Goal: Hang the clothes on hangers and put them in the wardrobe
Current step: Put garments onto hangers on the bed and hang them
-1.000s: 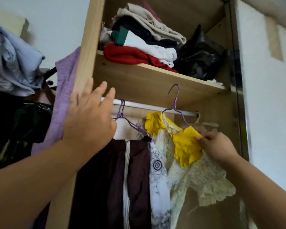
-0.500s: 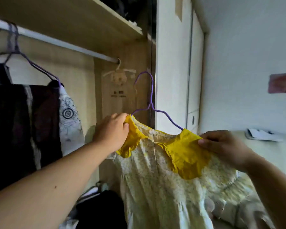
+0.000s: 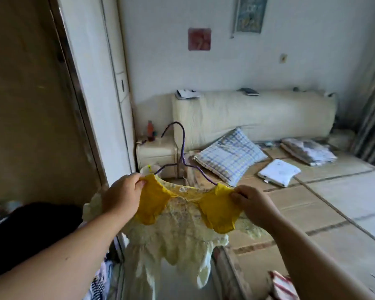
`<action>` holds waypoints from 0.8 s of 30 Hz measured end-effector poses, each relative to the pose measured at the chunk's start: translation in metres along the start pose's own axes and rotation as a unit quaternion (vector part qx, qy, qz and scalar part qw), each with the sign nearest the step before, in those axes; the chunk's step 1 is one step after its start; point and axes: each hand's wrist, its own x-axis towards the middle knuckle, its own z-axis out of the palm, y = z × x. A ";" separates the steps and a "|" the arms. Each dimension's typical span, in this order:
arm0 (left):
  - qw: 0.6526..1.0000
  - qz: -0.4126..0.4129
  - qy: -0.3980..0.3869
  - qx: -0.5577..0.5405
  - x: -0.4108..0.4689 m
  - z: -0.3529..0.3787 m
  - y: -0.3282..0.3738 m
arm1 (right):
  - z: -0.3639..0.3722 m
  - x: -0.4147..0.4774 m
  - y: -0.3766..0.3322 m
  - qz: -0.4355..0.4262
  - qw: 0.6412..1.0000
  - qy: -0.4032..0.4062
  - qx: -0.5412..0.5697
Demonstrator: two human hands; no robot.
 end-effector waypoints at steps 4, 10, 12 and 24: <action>0.995 0.073 -0.068 0.015 -0.036 0.027 0.043 | -0.004 -0.086 0.056 0.110 0.994 -0.006 0.021; 0.970 0.166 -0.178 -0.010 -0.106 0.082 0.131 | -0.043 -0.205 0.131 0.263 0.962 0.051 0.046; 0.958 0.181 -0.222 -0.003 -0.134 0.102 0.163 | -0.061 -0.243 0.151 0.305 0.949 0.065 0.051; 0.852 0.193 -0.483 -0.057 -0.230 0.205 0.312 | -0.133 -0.340 0.282 0.463 0.879 0.107 0.033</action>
